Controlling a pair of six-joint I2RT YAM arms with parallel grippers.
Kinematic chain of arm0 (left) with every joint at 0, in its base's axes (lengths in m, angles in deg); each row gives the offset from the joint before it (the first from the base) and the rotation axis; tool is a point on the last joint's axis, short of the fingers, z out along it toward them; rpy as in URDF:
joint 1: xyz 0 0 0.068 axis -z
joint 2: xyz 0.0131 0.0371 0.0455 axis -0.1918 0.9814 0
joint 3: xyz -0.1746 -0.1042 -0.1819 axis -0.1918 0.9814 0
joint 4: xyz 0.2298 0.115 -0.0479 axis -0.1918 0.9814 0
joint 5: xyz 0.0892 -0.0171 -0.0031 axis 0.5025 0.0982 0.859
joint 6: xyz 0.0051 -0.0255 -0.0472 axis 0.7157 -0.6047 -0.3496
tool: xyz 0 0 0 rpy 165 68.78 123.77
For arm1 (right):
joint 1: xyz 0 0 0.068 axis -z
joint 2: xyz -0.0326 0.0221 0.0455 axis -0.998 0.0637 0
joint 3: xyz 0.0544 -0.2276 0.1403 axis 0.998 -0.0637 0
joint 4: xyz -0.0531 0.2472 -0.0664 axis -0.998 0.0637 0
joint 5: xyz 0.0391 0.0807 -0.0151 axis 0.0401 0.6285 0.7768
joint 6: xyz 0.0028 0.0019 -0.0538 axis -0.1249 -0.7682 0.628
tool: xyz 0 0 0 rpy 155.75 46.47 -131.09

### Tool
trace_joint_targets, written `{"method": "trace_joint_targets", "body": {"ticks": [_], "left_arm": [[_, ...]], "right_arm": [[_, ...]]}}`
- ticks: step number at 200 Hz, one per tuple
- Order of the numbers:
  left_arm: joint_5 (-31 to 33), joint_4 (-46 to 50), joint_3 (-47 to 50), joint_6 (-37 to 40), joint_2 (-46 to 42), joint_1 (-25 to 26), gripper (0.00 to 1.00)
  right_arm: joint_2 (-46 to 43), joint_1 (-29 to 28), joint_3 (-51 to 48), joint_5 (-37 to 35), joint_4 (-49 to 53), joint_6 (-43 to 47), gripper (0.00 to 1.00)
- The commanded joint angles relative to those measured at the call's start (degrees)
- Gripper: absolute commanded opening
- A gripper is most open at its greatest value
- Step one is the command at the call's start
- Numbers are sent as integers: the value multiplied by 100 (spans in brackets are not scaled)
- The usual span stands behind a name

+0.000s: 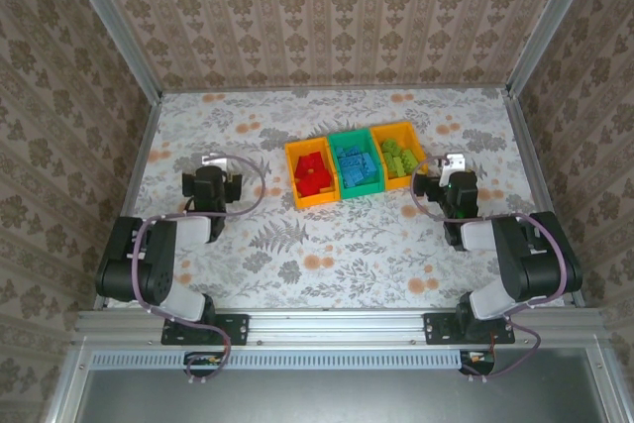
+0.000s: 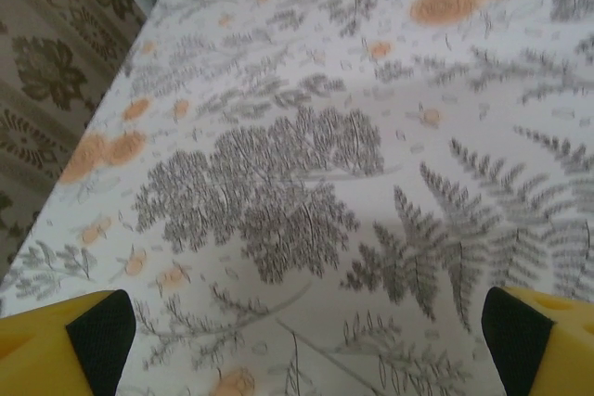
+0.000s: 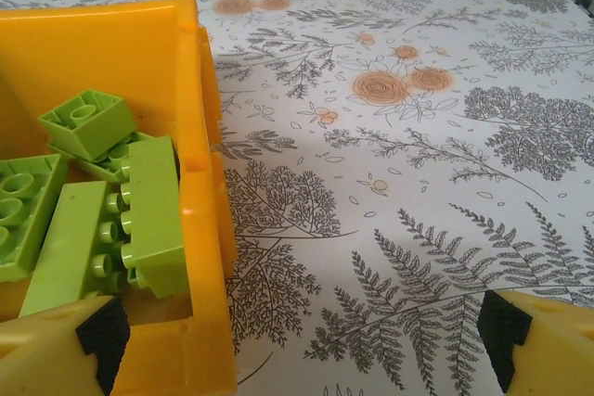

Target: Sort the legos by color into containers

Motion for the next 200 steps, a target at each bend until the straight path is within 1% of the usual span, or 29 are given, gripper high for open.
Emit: {"method": "trace_joint_targets", "body": {"ticks": [1, 11, 18, 21, 24, 35, 44, 51, 55, 66, 75, 84, 200], "left_arm": [[-503, -1001, 312, -29, -124, -288, 100], [-829, -1339, 531, -130, -91, -449, 100], [-1050, -1905, 687, -140, 144, -524, 100], [-1081, -2249, 724, -45, 313, -535, 100], [-1078, -2388, 746, -10, 375, -537, 100], [-1125, -1491, 556, -204, 119, -583, 100], [-1071, -1456, 381, -187, 267, -624, 100], [-1194, -1328, 378, -264, 202, -691, 100], [-1144, -1237, 368, -327, 161, -709, 100], [-1064, -1406, 388, -305, 233, -687, 100], [-1085, -1253, 355, -343, 189, -695, 100], [-1086, -1358, 379, -331, 222, -697, 100], [-1094, -1296, 372, -340, 207, -704, 100]], "right_arm": [[69, 82, 225, 208, -43, 4, 100], [66, 83, 227, 213, -45, -4, 100], [60, 79, 227, 211, -32, -3, 100], [62, 85, 227, 216, -29, -1, 100], [66, 83, 227, 211, -36, -2, 100], [61, 84, 227, 211, -30, -4, 100], [69, 85, 228, 211, -38, -4, 100], [60, 88, 227, 211, -38, -4, 100], [65, 84, 227, 212, -38, -4, 100], [63, 86, 223, 212, -38, 1, 100], [59, 91, 223, 211, -38, -4, 100], [58, 85, 218, 216, -42, 4, 100], [59, 92, 227, 220, -38, -4, 100]]}}
